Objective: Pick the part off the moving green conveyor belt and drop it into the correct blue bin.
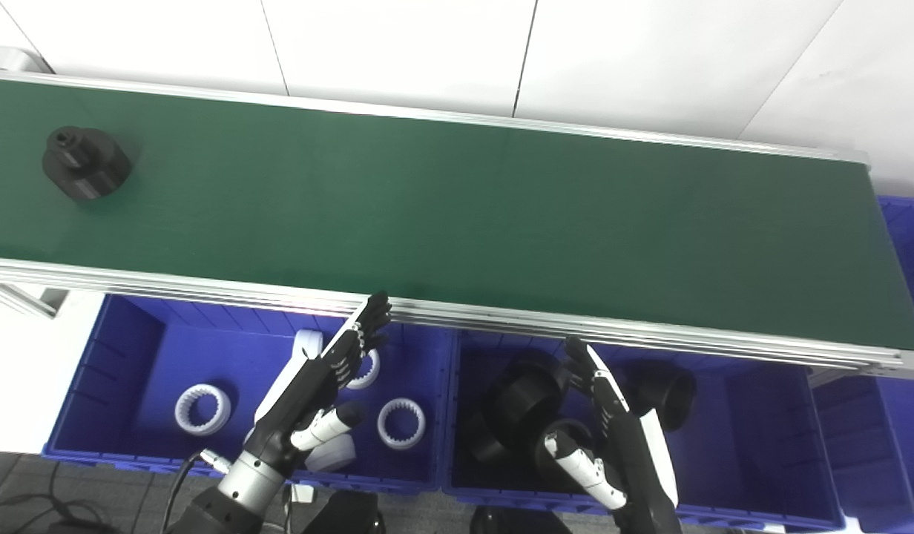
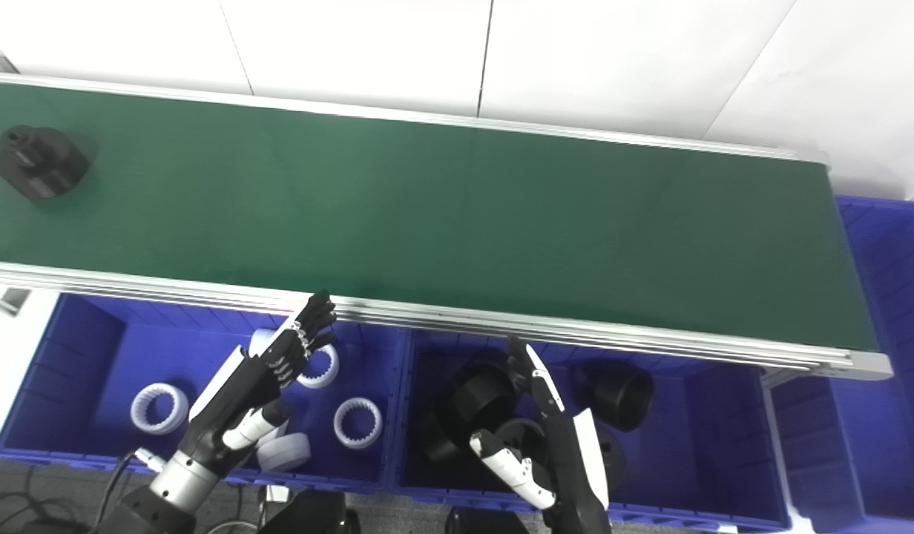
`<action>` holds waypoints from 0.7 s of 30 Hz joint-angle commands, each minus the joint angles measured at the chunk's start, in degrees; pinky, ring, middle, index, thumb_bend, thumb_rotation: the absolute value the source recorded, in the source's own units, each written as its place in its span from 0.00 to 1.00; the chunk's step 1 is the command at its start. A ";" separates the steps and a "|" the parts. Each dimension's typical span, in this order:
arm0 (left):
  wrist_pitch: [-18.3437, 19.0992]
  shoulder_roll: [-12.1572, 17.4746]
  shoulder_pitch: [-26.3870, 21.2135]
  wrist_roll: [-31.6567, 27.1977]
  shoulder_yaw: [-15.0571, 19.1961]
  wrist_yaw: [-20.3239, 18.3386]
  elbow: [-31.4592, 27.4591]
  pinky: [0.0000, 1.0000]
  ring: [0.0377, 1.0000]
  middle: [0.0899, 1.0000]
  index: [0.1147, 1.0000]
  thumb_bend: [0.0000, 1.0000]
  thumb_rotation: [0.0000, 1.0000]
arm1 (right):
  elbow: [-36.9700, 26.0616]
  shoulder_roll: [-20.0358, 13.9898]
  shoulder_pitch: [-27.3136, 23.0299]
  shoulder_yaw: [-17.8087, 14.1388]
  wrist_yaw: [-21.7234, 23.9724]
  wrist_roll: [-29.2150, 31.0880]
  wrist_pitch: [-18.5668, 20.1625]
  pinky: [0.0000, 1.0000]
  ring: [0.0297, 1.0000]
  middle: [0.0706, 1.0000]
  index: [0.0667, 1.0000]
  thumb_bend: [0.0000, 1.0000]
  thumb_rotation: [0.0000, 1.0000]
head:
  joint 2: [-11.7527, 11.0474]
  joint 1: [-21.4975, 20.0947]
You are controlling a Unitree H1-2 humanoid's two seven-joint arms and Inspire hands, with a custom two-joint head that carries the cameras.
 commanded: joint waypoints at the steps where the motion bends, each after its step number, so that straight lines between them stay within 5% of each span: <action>1: -0.99 0.12 -0.05 0.12 -0.09 0.41 -1.66 0.96 1.00 1.00 1.00 0.88 0.82 | -1.14 0.06 0.07 -0.01 -0.16 -0.02 -1.48 0.88 0.90 0.91 0.92 0.73 0.78 | 0.01 0.08; 7: -2.10 0.67 -0.63 -1.35 -0.40 -0.70 -0.76 0.97 1.00 1.00 1.00 0.86 0.79 | -1.07 0.49 0.12 -0.14 -0.77 -0.83 -1.79 0.85 0.89 0.91 0.92 0.72 0.77 | -0.22 -0.99; 9: -3.69 0.89 -1.02 -1.99 -0.13 -1.09 0.53 0.97 1.00 1.00 1.00 0.86 0.78 | -0.73 0.89 0.04 0.05 -1.20 -1.75 -2.09 0.84 0.89 0.91 0.91 0.72 0.77 | -1.95 -6.56; 13: -5.11 1.45 -1.12 -3.05 0.84 -2.30 2.47 0.96 1.00 1.00 1.00 0.85 0.77 | 0.52 1.78 0.06 0.76 -1.99 -2.34 -2.76 0.82 0.88 0.90 0.90 0.74 0.73 | -4.82 -10.51; 21: -5.15 2.12 -0.58 -0.94 2.21 -2.68 3.16 0.95 0.99 1.00 1.00 0.86 0.81 | 2.42 2.57 -0.22 1.00 -3.20 -4.15 -3.51 0.79 0.84 0.87 0.88 0.77 0.70 | -6.84 -9.20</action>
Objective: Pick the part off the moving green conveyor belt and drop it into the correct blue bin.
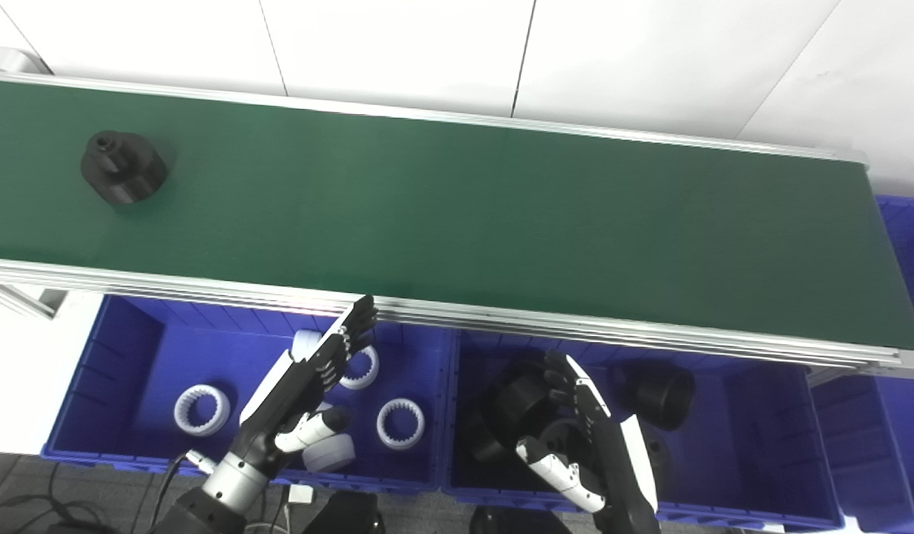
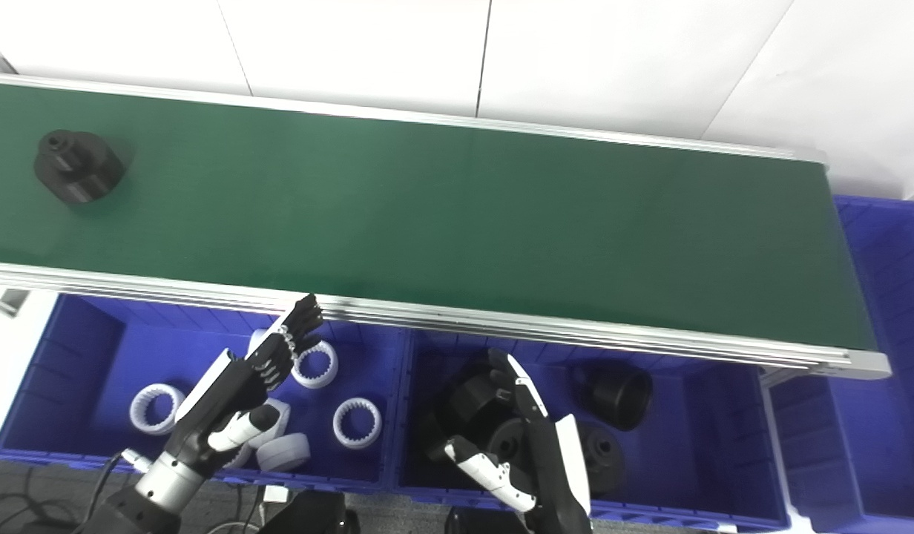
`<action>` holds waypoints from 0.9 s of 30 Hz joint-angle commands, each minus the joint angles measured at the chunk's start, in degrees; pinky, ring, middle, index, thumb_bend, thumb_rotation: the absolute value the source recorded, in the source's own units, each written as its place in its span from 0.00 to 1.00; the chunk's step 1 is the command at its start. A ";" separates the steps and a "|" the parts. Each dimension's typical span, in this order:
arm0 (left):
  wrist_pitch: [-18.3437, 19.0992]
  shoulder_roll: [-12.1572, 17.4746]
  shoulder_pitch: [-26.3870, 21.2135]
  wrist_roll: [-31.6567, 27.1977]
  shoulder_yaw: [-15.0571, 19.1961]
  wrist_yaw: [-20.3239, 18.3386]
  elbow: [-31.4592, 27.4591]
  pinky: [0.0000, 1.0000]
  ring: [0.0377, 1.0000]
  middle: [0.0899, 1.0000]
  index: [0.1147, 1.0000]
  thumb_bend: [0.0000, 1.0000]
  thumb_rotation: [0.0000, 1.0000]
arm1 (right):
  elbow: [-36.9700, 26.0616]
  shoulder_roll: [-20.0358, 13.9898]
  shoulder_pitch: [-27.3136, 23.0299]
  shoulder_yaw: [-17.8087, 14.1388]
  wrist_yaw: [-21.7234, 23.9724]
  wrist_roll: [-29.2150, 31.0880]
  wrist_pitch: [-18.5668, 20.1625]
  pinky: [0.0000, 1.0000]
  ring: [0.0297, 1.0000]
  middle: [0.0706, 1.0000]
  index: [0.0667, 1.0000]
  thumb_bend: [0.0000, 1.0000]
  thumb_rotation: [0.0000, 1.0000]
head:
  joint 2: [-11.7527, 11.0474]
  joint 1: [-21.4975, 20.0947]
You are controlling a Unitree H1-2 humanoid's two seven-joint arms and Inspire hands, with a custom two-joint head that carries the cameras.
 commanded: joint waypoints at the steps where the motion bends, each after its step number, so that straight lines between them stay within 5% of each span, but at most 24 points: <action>1: -2.50 0.55 -0.01 0.59 0.33 -0.02 -0.64 0.95 0.99 1.00 1.00 0.86 0.81 | -0.66 0.43 -0.09 0.20 -1.27 -0.11 -3.44 0.79 0.84 0.87 0.88 0.77 0.70 | 0.01 0.03; 10: -2.44 0.56 -0.73 -1.71 0.29 -1.96 0.40 0.94 0.99 1.00 0.99 0.87 0.77 | 0.11 0.26 -0.40 0.58 -1.85 0.50 -4.36 0.80 0.85 0.88 0.89 0.77 0.70 | -0.44 1.92; 14: -2.50 0.01 -0.64 -0.40 0.47 -1.92 0.88 0.93 0.98 1.00 0.99 0.87 0.76 | 0.85 -0.46 -0.50 0.37 -1.86 0.70 -4.57 0.79 0.86 0.88 0.89 0.78 0.72 | -2.90 8.05; 17: -2.49 -0.33 -0.61 0.59 0.51 -1.92 0.87 0.93 0.98 1.00 0.99 0.86 0.77 | 1.09 -0.92 -0.54 0.30 -1.85 1.11 -4.84 0.79 0.86 0.89 0.90 0.78 0.72 | -3.08 8.79; 18: -2.50 -0.95 -0.51 1.39 0.33 -1.46 1.26 0.93 0.98 1.00 0.99 0.86 0.77 | 1.67 -1.76 -0.67 -0.03 -1.63 1.90 -5.58 0.79 0.86 0.89 0.90 0.78 0.72 | -6.13 19.64; 19: -2.51 -1.41 -0.43 2.00 0.19 -1.11 1.55 0.90 0.96 0.98 0.97 0.86 0.77 | 2.11 -2.39 -0.77 -0.26 -1.48 2.50 -6.15 0.81 0.87 0.90 0.91 0.77 0.73 | -6.13 19.64; 20: -2.51 -2.28 -0.50 1.24 0.19 -1.69 2.41 0.89 0.95 0.97 0.96 0.87 0.77 | 3.43 -3.01 -1.09 -0.61 -1.54 3.80 -7.97 0.81 0.88 0.91 0.91 0.76 0.73 | -7.98 24.08; 23: -2.52 -3.46 -0.65 -0.27 0.52 -3.08 3.57 0.84 0.91 0.94 0.92 0.89 0.73 | 5.35 -3.62 -1.58 -0.92 -1.78 5.55 -10.70 0.80 0.88 0.92 0.92 0.74 0.71 | -7.98 24.08; 24: -2.52 -4.17 -0.80 0.12 0.63 -2.87 4.19 0.82 0.90 0.93 0.91 0.89 0.72 | 5.62 -3.71 -1.67 -1.27 -1.90 5.20 -10.56 0.82 0.89 0.93 0.93 0.73 0.73 | -10.54 28.41; 27: -2.52 -4.70 -0.53 3.53 0.19 -0.63 4.04 0.82 0.88 0.91 0.88 0.88 0.72 | 6.07 -3.82 -1.74 -1.91 -2.01 4.90 -10.09 0.90 0.94 0.96 0.95 0.72 0.74 | -11.38 29.34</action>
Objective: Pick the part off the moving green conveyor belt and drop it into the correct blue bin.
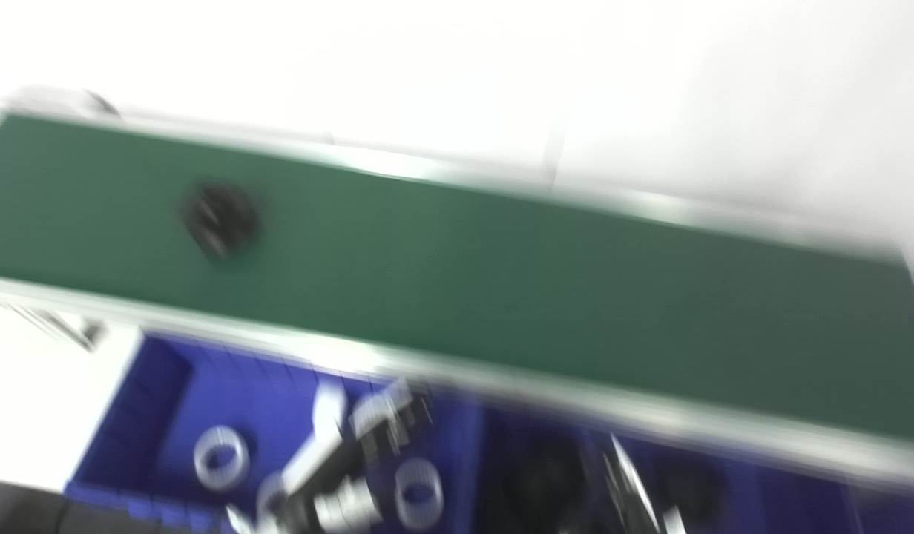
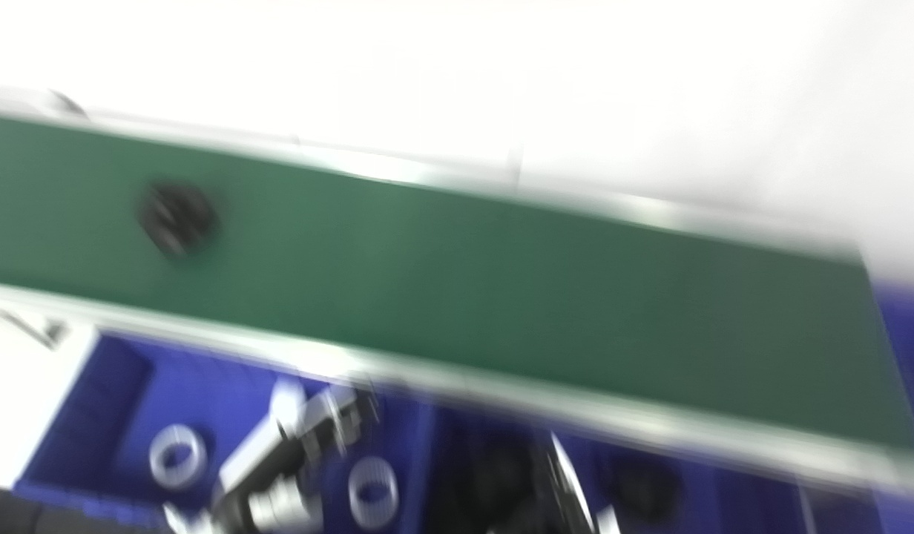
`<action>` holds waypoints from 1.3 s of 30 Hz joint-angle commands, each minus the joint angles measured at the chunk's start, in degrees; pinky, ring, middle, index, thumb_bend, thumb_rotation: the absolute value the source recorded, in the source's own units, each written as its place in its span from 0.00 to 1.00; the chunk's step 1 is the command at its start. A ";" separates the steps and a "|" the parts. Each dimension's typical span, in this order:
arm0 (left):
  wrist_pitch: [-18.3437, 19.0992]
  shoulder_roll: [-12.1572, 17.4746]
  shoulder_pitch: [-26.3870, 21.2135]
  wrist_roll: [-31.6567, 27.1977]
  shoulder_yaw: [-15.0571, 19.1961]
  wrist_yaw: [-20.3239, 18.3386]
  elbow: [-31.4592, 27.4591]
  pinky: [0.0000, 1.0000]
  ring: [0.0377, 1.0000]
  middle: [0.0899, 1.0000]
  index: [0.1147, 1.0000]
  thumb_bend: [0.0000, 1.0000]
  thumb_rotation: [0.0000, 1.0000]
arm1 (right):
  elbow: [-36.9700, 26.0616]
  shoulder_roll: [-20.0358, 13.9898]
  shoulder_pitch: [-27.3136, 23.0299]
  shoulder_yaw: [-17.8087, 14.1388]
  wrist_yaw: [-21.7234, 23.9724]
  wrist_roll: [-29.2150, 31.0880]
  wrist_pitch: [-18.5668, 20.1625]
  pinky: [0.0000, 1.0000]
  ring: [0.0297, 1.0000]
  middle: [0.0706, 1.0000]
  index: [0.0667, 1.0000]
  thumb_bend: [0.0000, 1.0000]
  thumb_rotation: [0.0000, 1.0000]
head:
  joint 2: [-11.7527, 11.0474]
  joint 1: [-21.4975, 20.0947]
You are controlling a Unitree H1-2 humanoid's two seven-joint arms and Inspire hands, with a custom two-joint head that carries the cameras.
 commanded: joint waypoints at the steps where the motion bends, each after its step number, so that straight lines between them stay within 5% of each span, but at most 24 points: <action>1: -2.15 0.35 -0.13 1.17 0.03 1.01 -1.15 0.82 0.88 0.90 0.88 0.88 0.72 | -0.90 0.43 0.00 -0.17 -0.44 0.37 -3.00 0.92 0.95 0.97 0.96 0.71 0.74 | -0.28 0.19; 20: -2.15 -0.29 -1.45 -0.22 0.00 0.04 -0.24 0.78 0.86 0.89 0.86 0.85 0.64 | -3.45 -0.09 -1.00 -0.11 -0.53 1.00 -3.89 1.00 0.97 0.96 0.98 0.74 0.69 | -0.01 -2.00; 26: -2.15 0.17 -2.89 2.75 -1.89 2.42 0.79 0.75 0.84 0.88 0.87 0.86 0.69 | -10.38 0.01 -3.67 -0.90 -1.46 -1.40 -3.72 0.98 0.95 0.95 0.98 0.80 0.56 | 0.10 -2.43; 36: -2.15 0.19 -3.37 2.77 -3.51 4.18 1.23 0.77 0.85 0.88 0.86 0.87 0.67 | -17.56 -0.05 -12.46 -4.21 1.77 -8.53 3.21 0.96 0.92 0.91 0.96 0.84 0.52 | 0.10 -2.35; 39: -2.15 0.83 -4.18 3.17 -4.23 4.67 1.66 0.79 0.86 0.88 0.87 0.84 0.67 | -18.18 -0.64 -16.61 -4.83 3.97 -9.95 6.49 0.87 0.91 0.92 0.97 0.82 0.57 | 0.35 -3.65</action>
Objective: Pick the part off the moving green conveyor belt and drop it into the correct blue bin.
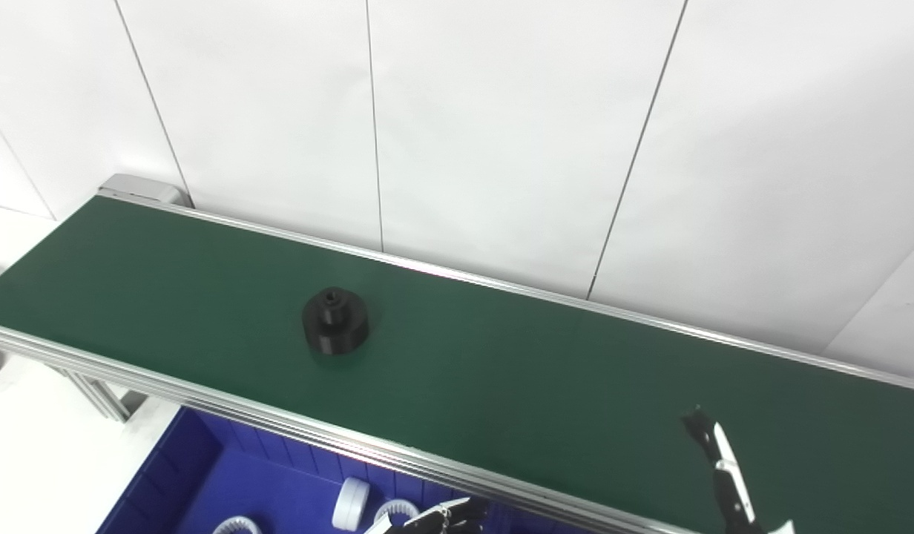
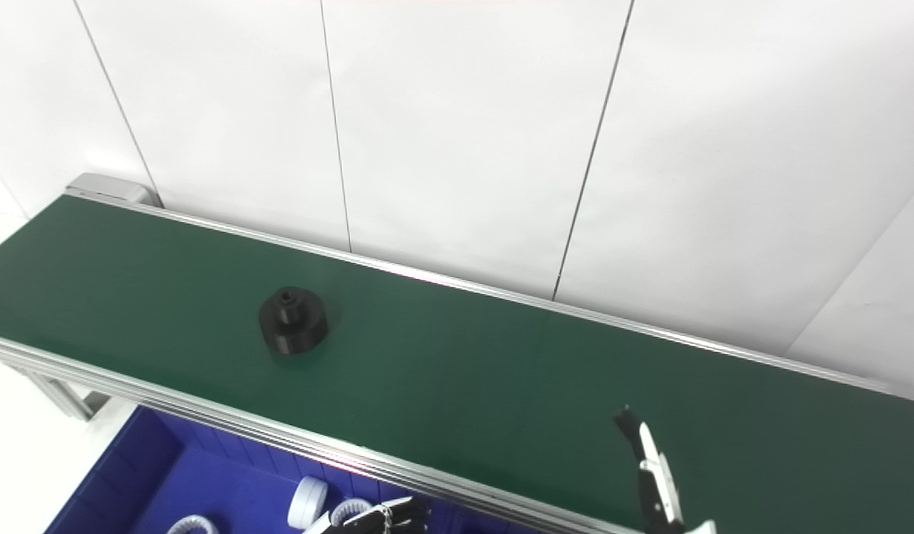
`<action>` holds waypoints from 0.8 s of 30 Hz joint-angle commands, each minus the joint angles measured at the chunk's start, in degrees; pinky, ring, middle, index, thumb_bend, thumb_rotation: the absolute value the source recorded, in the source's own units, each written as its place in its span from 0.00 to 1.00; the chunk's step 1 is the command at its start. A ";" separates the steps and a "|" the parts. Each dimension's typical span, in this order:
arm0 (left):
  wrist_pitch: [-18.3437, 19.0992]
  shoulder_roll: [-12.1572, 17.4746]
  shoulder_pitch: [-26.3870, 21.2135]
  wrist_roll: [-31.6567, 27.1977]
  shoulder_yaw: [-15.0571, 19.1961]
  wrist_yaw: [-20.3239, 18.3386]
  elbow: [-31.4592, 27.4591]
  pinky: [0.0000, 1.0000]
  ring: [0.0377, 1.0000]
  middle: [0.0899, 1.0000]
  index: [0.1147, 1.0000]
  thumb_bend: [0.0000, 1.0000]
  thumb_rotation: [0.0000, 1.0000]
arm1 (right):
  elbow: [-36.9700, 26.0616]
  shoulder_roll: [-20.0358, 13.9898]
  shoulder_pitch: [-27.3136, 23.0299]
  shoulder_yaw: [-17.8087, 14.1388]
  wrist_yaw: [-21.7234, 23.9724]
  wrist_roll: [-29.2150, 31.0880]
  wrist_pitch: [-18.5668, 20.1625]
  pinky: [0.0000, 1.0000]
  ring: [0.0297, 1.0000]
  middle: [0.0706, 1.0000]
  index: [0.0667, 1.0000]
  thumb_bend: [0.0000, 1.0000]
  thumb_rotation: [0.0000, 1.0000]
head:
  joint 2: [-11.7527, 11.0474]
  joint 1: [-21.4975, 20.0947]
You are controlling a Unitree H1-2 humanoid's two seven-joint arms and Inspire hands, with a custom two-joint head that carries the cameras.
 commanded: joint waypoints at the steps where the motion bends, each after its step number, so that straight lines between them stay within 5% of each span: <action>1: -2.07 0.65 -1.26 0.59 -0.52 0.84 -0.41 0.79 0.86 0.88 0.87 0.84 0.67 | -2.09 -0.15 -2.70 -0.46 1.38 -0.73 2.60 0.86 0.91 0.92 0.97 0.82 0.57 | 0.18 -0.85; 3: -2.07 0.88 -1.37 0.69 -0.79 1.21 -0.34 0.78 0.85 0.88 0.87 0.84 0.67 | -2.22 -0.10 -3.54 -0.55 1.97 -0.96 3.70 0.84 0.91 0.92 0.97 0.82 0.59 | 0.18 -0.85; 8: -2.07 1.47 -0.87 -0.59 0.22 0.65 -0.97 0.78 0.86 0.89 0.87 0.84 0.64 | -0.46 0.32 -11.10 -0.07 4.46 -2.09 8.40 0.73 0.84 0.90 0.93 0.82 0.56 | 2.17 -8.55; 12: -2.06 2.05 -0.26 -0.17 0.70 1.40 -1.84 0.81 0.88 0.90 0.88 0.85 0.63 | -1.78 0.12 -14.00 0.52 7.83 -3.43 14.11 0.77 0.86 0.90 0.93 0.82 0.54 | 3.02 -11.31; 15: -2.07 1.50 -0.67 -4.57 2.67 -3.10 -1.53 0.81 0.89 0.91 0.90 0.81 0.61 | -0.65 1.10 -18.40 1.19 9.91 -3.87 18.57 0.79 0.86 0.89 0.92 0.82 0.51 | 5.79 -16.48; 24: -2.07 0.25 -0.21 -8.61 8.37 -12.62 -2.47 0.90 0.95 0.96 0.93 0.82 0.55 | 8.79 3.24 -29.80 3.82 11.03 -6.39 25.92 0.77 0.85 0.89 0.91 0.84 0.47 | 9.36 -19.58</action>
